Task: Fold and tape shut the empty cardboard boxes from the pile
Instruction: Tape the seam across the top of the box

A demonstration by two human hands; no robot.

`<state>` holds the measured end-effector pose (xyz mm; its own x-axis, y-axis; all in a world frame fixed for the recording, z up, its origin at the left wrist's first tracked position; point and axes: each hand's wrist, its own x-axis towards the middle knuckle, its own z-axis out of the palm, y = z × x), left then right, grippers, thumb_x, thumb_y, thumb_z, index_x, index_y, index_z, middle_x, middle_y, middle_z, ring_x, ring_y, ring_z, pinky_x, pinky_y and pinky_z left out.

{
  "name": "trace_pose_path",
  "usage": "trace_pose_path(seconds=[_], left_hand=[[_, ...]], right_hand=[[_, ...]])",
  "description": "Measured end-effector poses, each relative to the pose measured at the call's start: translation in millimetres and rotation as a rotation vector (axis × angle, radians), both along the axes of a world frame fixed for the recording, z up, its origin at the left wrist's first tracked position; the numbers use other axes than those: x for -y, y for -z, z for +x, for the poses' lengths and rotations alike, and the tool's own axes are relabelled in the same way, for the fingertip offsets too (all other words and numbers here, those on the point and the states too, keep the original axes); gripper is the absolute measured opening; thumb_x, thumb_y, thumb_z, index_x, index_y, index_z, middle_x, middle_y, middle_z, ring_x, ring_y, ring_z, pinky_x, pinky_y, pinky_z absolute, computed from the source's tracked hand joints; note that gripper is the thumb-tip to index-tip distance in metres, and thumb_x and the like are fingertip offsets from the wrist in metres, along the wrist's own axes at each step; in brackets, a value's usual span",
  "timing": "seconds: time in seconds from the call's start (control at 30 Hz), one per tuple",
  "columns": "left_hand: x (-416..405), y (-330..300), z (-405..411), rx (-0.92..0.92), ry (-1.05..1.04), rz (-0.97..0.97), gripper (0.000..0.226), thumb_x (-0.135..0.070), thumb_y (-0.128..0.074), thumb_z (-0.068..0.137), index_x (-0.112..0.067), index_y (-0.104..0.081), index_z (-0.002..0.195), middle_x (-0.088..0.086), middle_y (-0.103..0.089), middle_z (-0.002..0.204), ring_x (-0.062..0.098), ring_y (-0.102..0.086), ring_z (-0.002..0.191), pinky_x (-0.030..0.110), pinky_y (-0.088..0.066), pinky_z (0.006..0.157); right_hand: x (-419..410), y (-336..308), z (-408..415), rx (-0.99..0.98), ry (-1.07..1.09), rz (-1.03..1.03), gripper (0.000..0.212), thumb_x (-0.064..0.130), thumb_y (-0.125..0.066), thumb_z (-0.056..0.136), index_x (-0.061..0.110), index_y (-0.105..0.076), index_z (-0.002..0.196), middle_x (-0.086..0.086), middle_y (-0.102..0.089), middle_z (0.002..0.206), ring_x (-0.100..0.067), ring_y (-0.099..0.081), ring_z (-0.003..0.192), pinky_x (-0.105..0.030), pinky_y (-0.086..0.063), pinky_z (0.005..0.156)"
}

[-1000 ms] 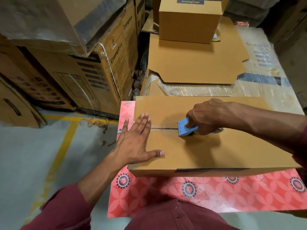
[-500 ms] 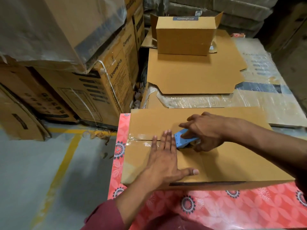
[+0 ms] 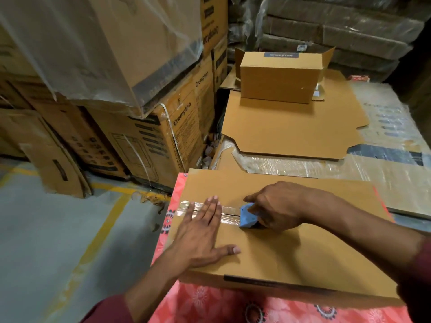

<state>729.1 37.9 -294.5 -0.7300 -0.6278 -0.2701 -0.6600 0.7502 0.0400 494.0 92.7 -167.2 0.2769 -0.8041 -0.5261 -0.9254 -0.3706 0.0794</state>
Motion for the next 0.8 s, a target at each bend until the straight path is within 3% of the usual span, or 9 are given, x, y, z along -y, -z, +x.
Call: trace_pose_path(seconds=[0.1, 0.27, 0.37, 0.5, 0.63, 0.73, 0.8], left_hand=[[3.4, 6.9, -2.0, -0.014, 0.007, -0.019, 0.131, -0.104, 0.002, 0.071, -0.014, 0.016, 0.164, 0.002, 0.029, 0.169, 0.014, 0.029, 0.155, 0.047, 0.013, 0.127], [5.8, 11.6, 3.4, -0.042, 0.033, -0.019, 0.126, -0.103, -0.007, 0.076, -0.015, 0.014, 0.165, 0.000, 0.029, 0.168, 0.013, 0.027, 0.155, 0.043, 0.013, 0.127], [4.5, 11.2, 2.9, -0.012, 0.039, -0.026, 0.125, -0.102, -0.008, 0.078, -0.016, 0.017, 0.164, -0.001, 0.031, 0.167, 0.012, 0.029, 0.155, 0.045, 0.009, 0.129], [3.6, 11.3, 3.1, -0.023, 0.039, -0.026, 0.124, -0.102, -0.008, 0.078, -0.015, 0.014, 0.165, -0.001, 0.030, 0.168, 0.012, 0.029, 0.154, 0.043, 0.012, 0.128], [5.5, 10.3, 2.0, 0.015, 0.036, -0.024, 0.124, -0.102, -0.003, 0.076, -0.016, 0.019, 0.163, -0.002, 0.032, 0.167, 0.011, 0.032, 0.153, 0.042, 0.014, 0.127], [3.7, 9.5, -0.9, 0.005, 0.022, -0.010, 0.127, -0.104, -0.004, 0.074, -0.016, 0.018, 0.162, -0.001, 0.030, 0.167, 0.014, 0.029, 0.155, 0.044, 0.014, 0.127], [-1.7, 6.7, -11.0, 0.026, -0.001, -0.005, 0.130, -0.106, -0.004, 0.071, -0.014, 0.020, 0.161, 0.001, 0.033, 0.165, 0.018, 0.028, 0.156, 0.049, 0.014, 0.127]], right_hand=[[-1.1, 4.1, 0.9, -0.082, -0.030, -0.003, 0.035, 0.037, -0.054, 0.098, 0.021, -0.059, 0.128, -0.007, -0.066, 0.121, -0.034, -0.064, 0.104, -0.036, -0.043, 0.070], [-3.8, -5.4, -12.0, -0.136, 0.028, 0.067, 0.040, 0.028, -0.073, 0.086, 0.027, -0.060, 0.124, -0.001, -0.068, 0.109, -0.029, -0.064, 0.085, -0.032, -0.039, 0.057], [-11.4, -8.7, -28.4, -0.132, 0.071, 0.122, 0.039, 0.029, -0.075, 0.086, 0.029, -0.061, 0.122, 0.002, -0.068, 0.108, -0.026, -0.063, 0.085, -0.031, -0.043, 0.065], [-28.7, -11.5, -53.8, -0.152, 0.109, 0.137, 0.041, 0.026, -0.072, 0.082, 0.029, -0.062, 0.121, 0.007, -0.064, 0.091, -0.024, -0.066, 0.081, -0.030, -0.049, 0.065], [-51.1, -11.5, -99.9, -0.217, 0.123, 0.160, 0.030, 0.035, -0.066, 0.084, 0.028, -0.065, 0.113, 0.004, -0.069, 0.101, -0.026, -0.068, 0.088, -0.034, -0.054, 0.068], [-68.3, -8.1, -138.9, -0.169, 0.144, 0.126, 0.047, 0.040, -0.063, 0.085, 0.040, -0.056, 0.132, 0.008, -0.070, 0.109, -0.022, -0.068, 0.095, -0.033, -0.054, 0.070], [-74.9, -3.0, -151.9, -0.116, 0.127, 0.092, 0.053, 0.044, -0.061, 0.081, 0.046, -0.049, 0.133, 0.012, -0.071, 0.114, -0.020, -0.069, 0.089, -0.038, -0.059, 0.072]])
